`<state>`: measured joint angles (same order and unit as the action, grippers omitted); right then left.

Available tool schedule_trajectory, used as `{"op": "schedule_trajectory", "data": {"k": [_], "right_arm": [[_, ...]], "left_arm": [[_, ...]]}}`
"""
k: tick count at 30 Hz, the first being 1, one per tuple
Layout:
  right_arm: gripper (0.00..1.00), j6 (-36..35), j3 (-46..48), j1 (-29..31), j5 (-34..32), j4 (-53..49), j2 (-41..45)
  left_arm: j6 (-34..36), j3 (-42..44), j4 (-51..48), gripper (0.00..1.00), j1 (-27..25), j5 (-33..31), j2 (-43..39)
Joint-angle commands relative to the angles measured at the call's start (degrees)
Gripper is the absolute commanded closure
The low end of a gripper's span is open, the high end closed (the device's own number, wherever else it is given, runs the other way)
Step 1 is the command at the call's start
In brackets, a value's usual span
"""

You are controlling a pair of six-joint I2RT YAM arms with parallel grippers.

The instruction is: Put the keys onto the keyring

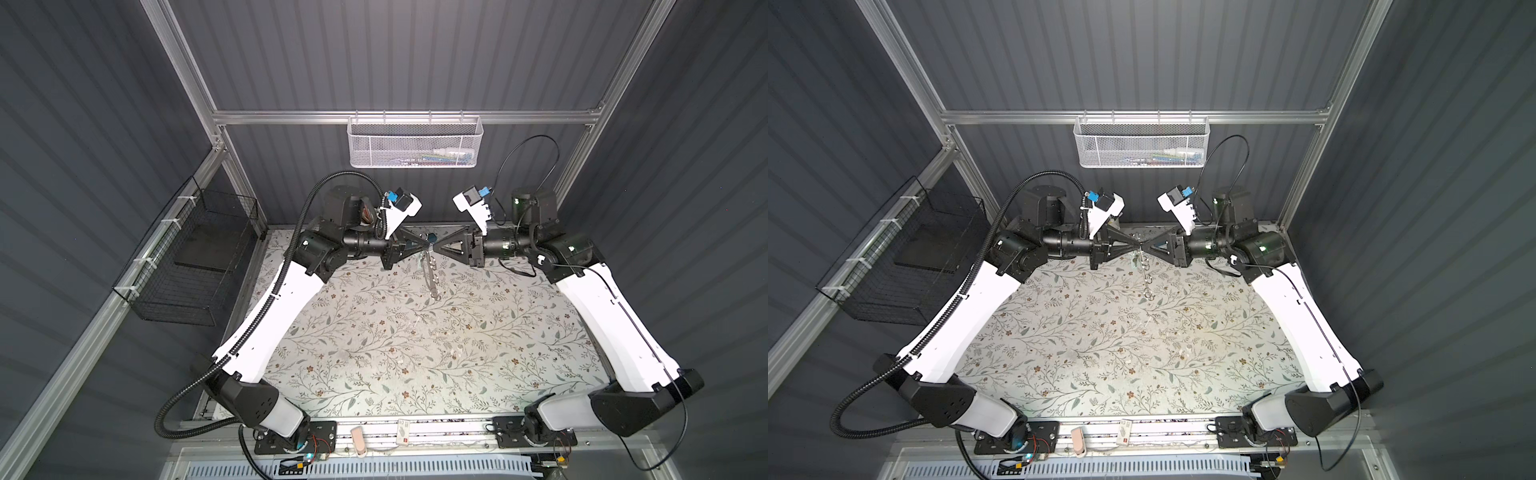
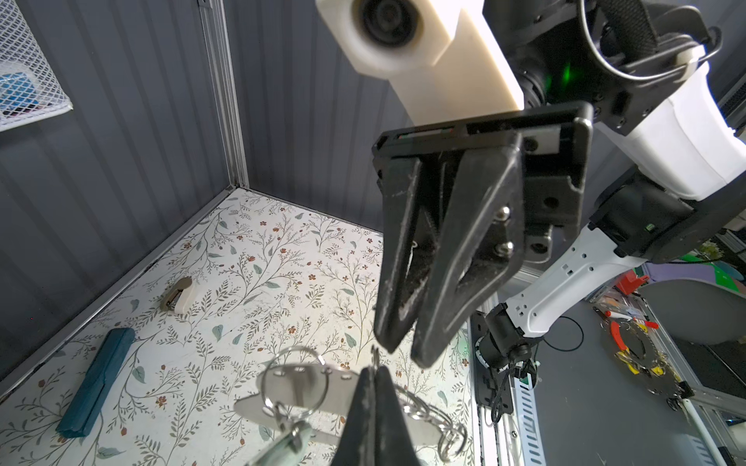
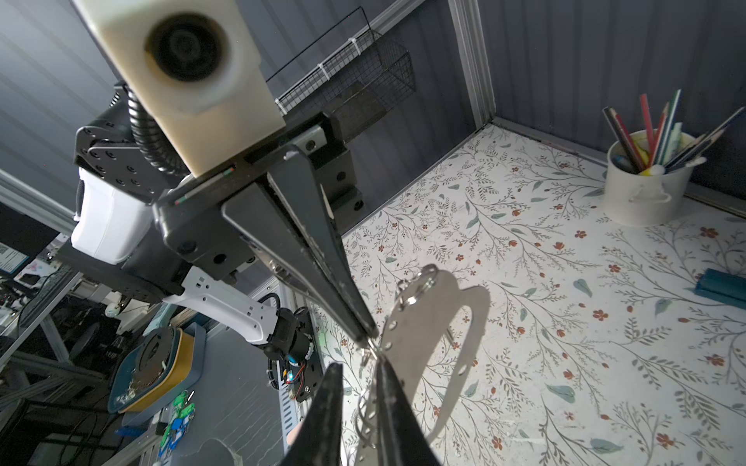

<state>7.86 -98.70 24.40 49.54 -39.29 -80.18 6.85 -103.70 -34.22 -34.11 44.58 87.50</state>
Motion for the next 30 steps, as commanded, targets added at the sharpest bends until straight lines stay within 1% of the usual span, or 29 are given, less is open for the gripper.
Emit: {"op": "schedule_trajectory", "data": {"k": [1,8,20,25,28,30], "right_arm": [[0.79,1.26,1.79,-0.57,-2.43,3.88,1.97],[0.79,1.30,1.79,-0.28,1.76,3.26,1.05],[0.81,-0.13,-0.11,0.81,3.01,1.10,-1.18],[0.81,-0.64,-0.09,1.35,2.57,0.43,-1.43],[0.77,-0.57,0.18,1.34,-0.19,0.18,-1.17],[0.73,-0.44,0.90,1.24,-1.39,1.27,-0.63]], "left_arm": [[-0.79,0.49,1.43,1.00,-0.35,1.65,-1.81],[-1.22,0.30,1.66,1.00,-0.35,2.51,-1.80],[-1.75,0.42,1.87,1.00,-0.53,3.18,-2.13],[-1.92,0.48,2.05,1.00,-0.61,3.32,-2.08],[-1.92,0.52,2.12,1.00,-0.66,3.38,-2.12],[-1.88,0.68,2.06,1.00,-0.70,3.32,-2.16]]}}
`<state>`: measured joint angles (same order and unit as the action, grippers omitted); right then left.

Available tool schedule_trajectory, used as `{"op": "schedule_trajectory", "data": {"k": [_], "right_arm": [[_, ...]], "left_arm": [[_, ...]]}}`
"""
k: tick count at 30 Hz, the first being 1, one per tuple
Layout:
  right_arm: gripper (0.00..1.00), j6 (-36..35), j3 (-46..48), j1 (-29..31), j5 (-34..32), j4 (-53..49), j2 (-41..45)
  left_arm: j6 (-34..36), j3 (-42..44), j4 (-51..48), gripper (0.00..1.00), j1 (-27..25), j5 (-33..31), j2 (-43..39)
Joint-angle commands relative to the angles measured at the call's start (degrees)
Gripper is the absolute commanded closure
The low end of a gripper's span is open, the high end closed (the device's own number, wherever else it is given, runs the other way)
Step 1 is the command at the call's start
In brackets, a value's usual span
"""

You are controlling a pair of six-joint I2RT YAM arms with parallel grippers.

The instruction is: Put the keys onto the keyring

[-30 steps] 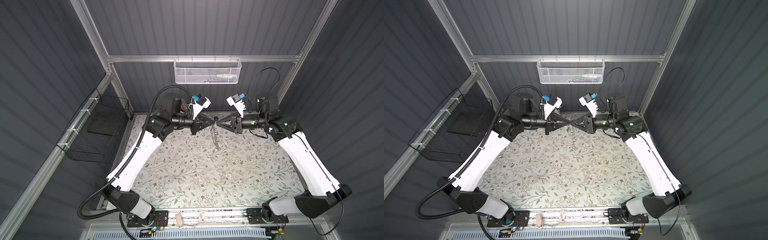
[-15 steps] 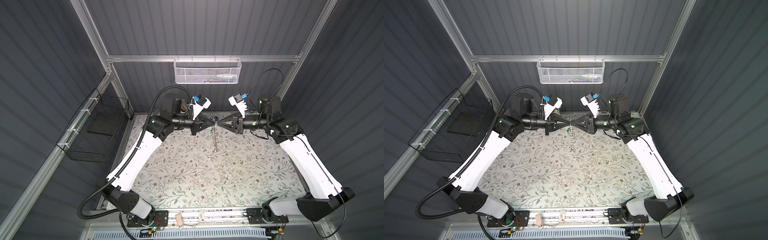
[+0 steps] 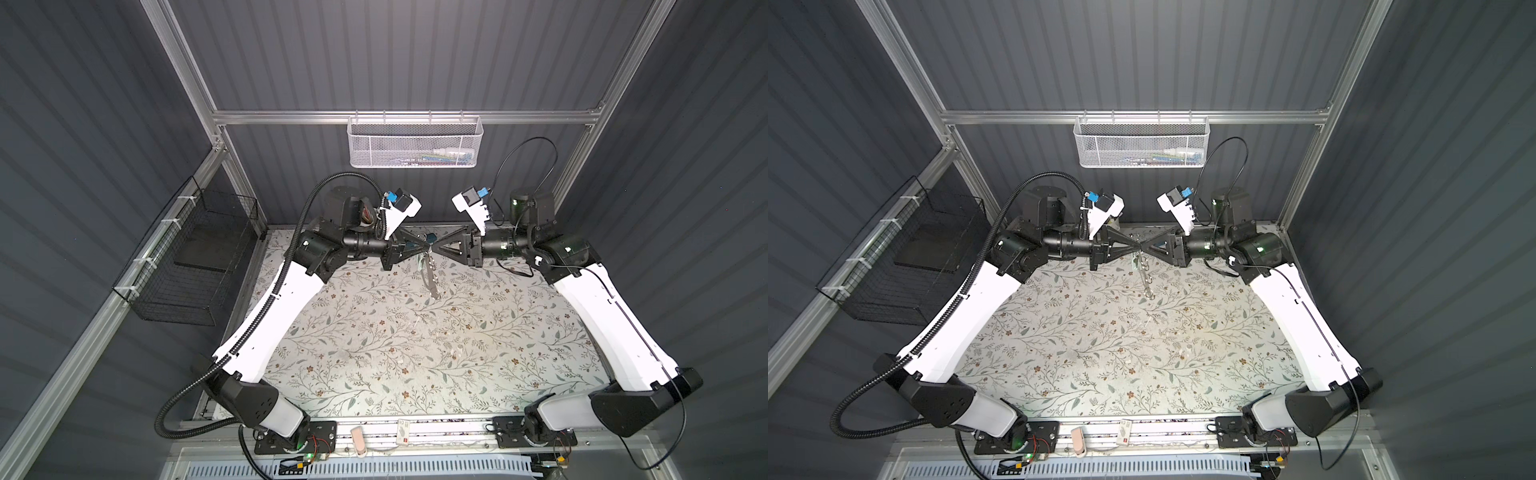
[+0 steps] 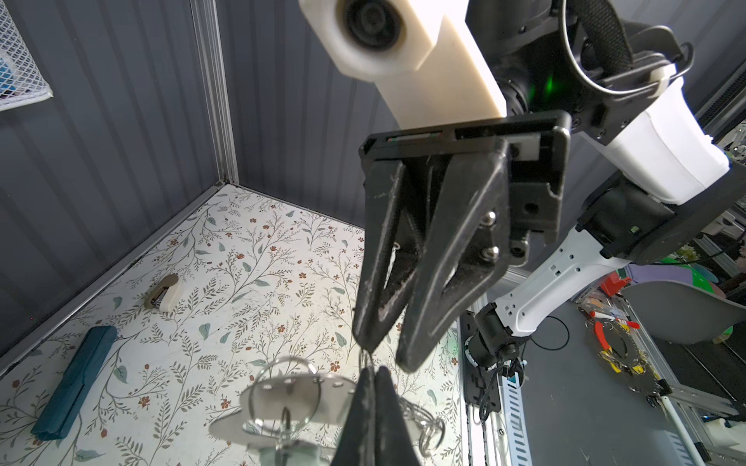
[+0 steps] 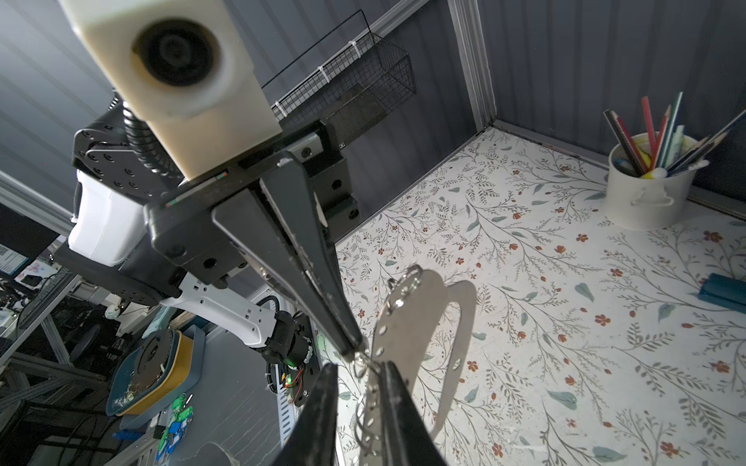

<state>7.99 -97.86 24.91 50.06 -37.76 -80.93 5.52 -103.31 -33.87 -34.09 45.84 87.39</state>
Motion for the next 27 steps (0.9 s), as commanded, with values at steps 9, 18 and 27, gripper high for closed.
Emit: {"op": "schedule_trajectory", "data": {"k": [9,18,27], "right_arm": [[0.73,2.81,4.91,-1.17,-2.41,7.48,3.84],[0.78,2.48,4.62,-0.61,3.17,6.78,2.67],[0.81,1.46,3.78,-0.21,4.87,4.87,1.83]], "left_arm": [[-0.51,0.56,1.89,1.00,-0.72,2.03,-2.06],[-0.81,0.46,2.17,1.00,-0.67,2.60,-1.87],[-0.94,0.60,2.30,1.00,-0.72,2.41,-2.05]]}}
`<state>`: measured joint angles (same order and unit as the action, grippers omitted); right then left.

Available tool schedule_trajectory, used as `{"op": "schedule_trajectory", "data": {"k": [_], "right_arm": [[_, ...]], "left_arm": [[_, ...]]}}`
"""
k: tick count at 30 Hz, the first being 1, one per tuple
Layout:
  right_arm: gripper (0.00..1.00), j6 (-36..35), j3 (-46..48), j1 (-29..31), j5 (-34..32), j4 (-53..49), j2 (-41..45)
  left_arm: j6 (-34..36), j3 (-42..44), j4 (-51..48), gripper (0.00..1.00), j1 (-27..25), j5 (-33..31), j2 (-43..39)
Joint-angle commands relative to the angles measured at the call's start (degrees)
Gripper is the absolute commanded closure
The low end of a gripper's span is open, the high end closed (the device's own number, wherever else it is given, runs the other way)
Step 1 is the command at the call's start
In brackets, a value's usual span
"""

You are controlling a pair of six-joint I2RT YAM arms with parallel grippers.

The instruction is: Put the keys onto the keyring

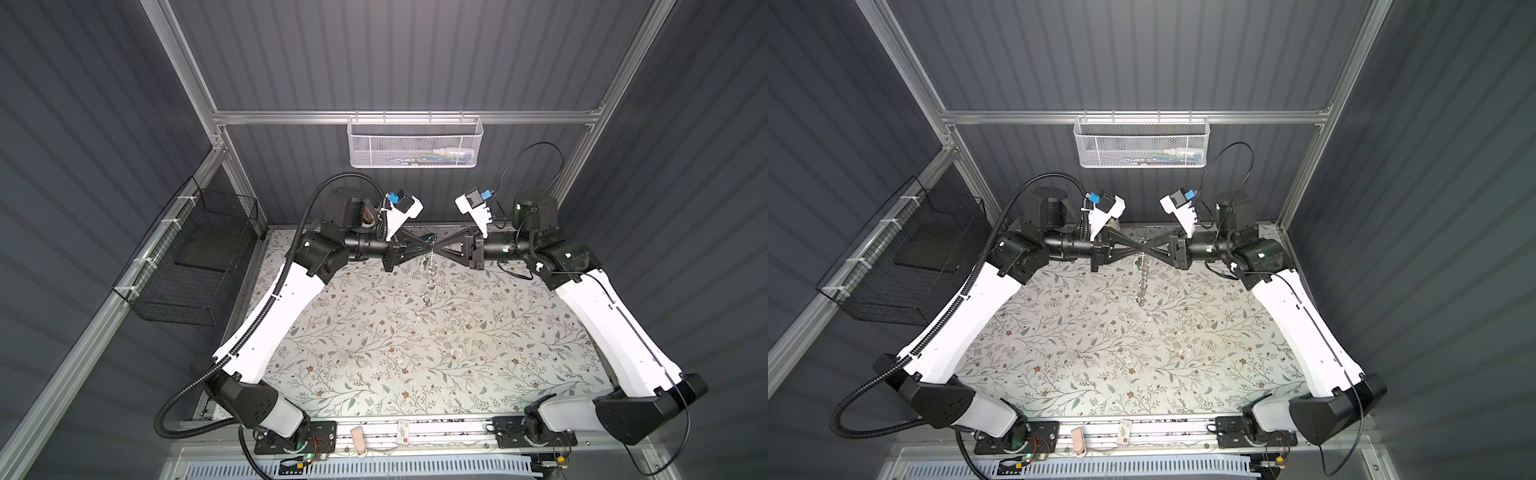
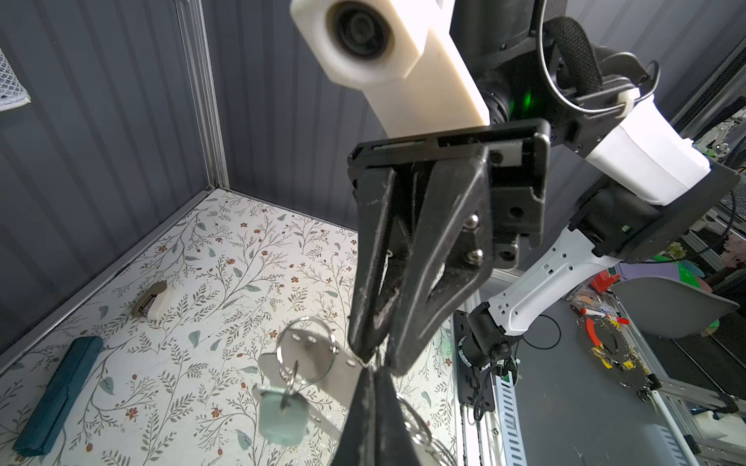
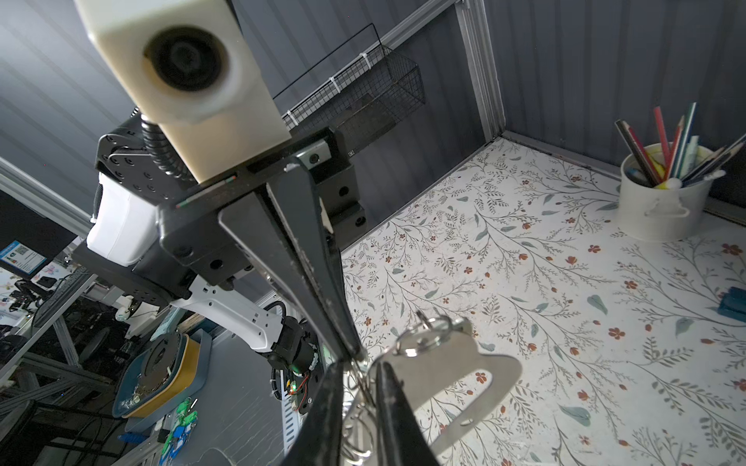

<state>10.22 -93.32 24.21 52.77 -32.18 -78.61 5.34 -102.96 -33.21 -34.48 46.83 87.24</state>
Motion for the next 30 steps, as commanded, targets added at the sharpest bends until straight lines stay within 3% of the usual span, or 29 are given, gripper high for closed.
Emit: {"op": "schedule_trajectory", "data": {"k": [1,9,18,19,21,22,30], "right_arm": [[0.81,-0.89,-0.68,0.47,2.12,-0.89,-0.49],[0.86,-1.64,-0.88,1.51,0.76,-1.45,-0.67],[1.00,-0.59,0.51,2.01,-1.48,1.47,0.41],[1.00,0.05,1.10,1.96,-1.85,2.77,0.83],[1.00,1.60,2.63,1.85,-2.56,5.96,1.63],[1.00,2.74,3.76,1.77,-2.90,7.79,2.13],[1.00,13.54,13.29,0.80,-7.49,29.86,7.15]], "left_arm": [[-0.78,0.29,1.66,1.00,-0.33,1.51,-1.85],[-1.12,0.14,1.85,1.00,-0.40,1.96,-1.64],[-2.43,1.10,3.37,1.00,-0.41,1.75,-2.14],[-2.93,1.44,4.15,0.96,-0.36,1.60,-2.44],[-4.40,2.19,6.23,0.72,-0.40,1.02,-3.23],[-5.41,2.77,7.55,0.68,-0.33,0.32,-3.70],[-19.14,10.13,23.85,0.59,2.05,-7.57,-9.09]]}}
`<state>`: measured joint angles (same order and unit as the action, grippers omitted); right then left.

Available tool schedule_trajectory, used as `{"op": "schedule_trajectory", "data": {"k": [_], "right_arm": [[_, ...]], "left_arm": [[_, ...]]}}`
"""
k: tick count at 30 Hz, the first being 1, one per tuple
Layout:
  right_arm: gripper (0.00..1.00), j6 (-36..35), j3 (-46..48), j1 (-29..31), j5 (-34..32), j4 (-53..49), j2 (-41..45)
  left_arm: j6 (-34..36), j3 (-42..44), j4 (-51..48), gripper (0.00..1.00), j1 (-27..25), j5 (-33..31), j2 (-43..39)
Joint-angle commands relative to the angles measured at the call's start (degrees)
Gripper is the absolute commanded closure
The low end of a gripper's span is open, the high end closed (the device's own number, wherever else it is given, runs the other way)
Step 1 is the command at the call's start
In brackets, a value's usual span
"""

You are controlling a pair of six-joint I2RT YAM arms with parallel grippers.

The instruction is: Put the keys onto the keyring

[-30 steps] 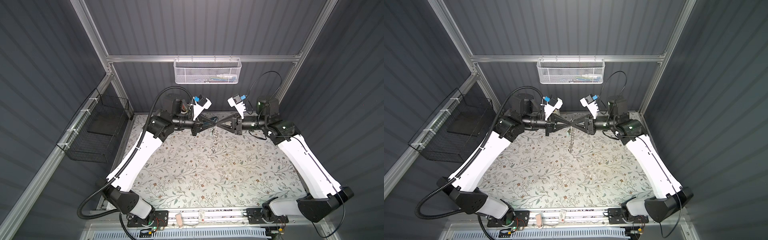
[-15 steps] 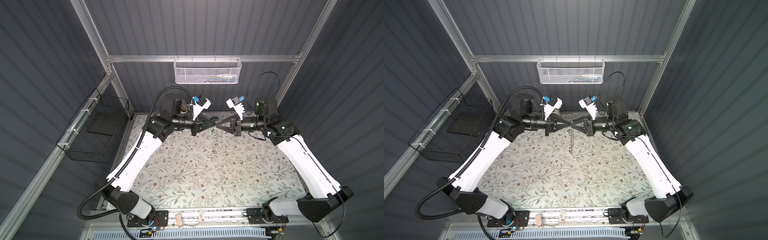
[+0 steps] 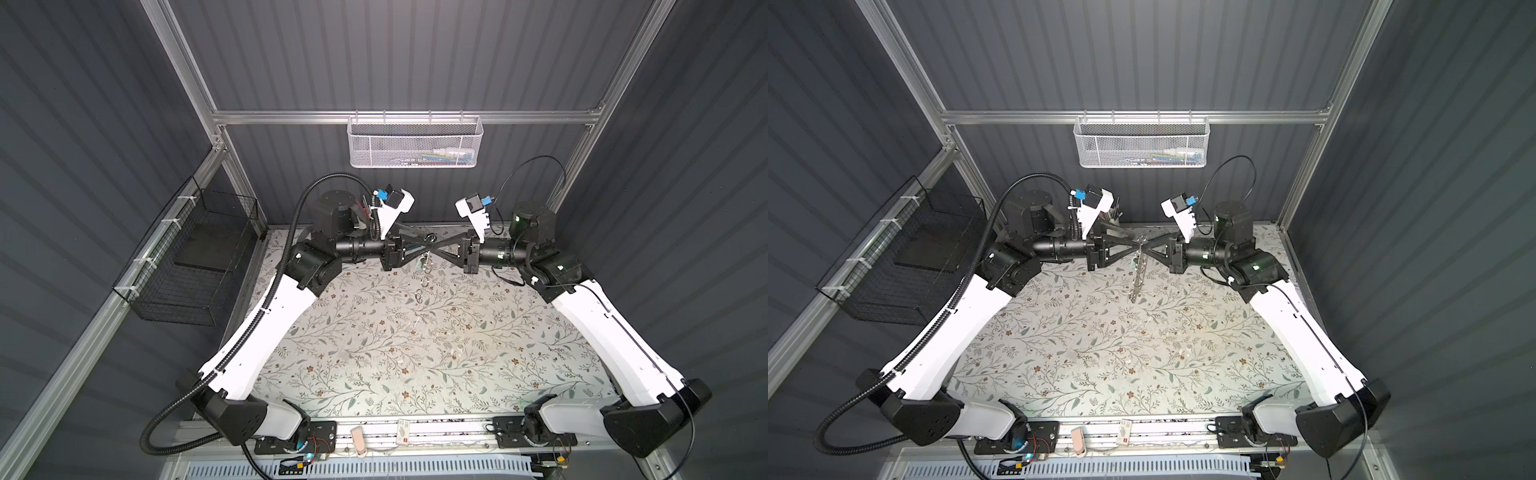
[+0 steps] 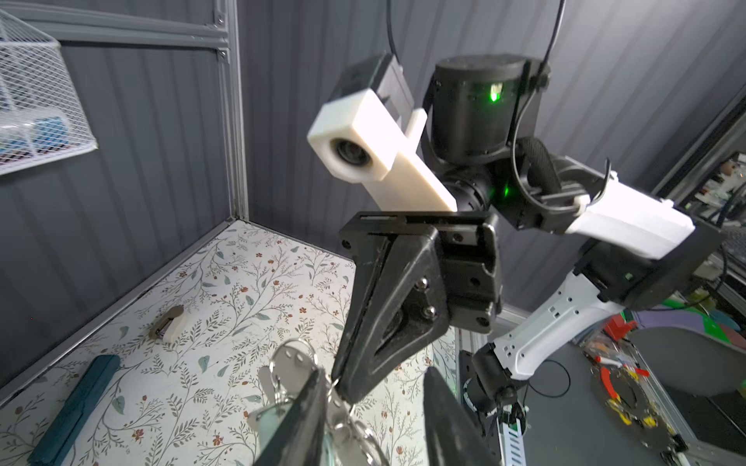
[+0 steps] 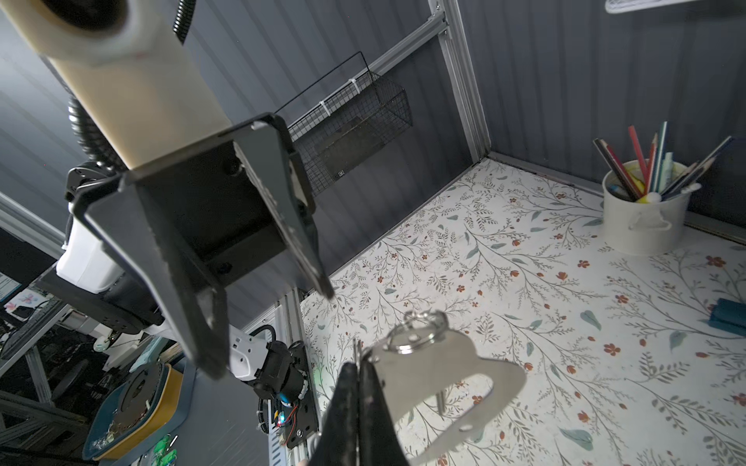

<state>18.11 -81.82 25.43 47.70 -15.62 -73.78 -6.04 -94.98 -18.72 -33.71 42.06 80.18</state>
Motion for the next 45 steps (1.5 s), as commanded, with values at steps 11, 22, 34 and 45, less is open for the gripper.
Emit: {"op": "schedule_trajectory", "data": {"k": [11,22,34,45], "right_arm": [[1.00,16.28,4.68,-1.20,-6.15,31.97,2.45],[0.99,17.33,4.65,-1.21,-5.66,32.93,2.04],[0.99,17.66,4.73,-1.31,-5.51,33.90,1.95],[0.99,17.58,4.59,-1.42,-5.14,33.62,1.88]], "left_arm": [[-25.42,5.90,28.99,0.69,2.69,1.31,1.46],[-33.99,5.39,40.24,0.72,2.12,7.50,6.30],[-34.69,6.74,40.35,0.83,2.17,8.76,6.29],[-35.45,7.06,41.96,0.95,2.16,9.90,6.82]]}}
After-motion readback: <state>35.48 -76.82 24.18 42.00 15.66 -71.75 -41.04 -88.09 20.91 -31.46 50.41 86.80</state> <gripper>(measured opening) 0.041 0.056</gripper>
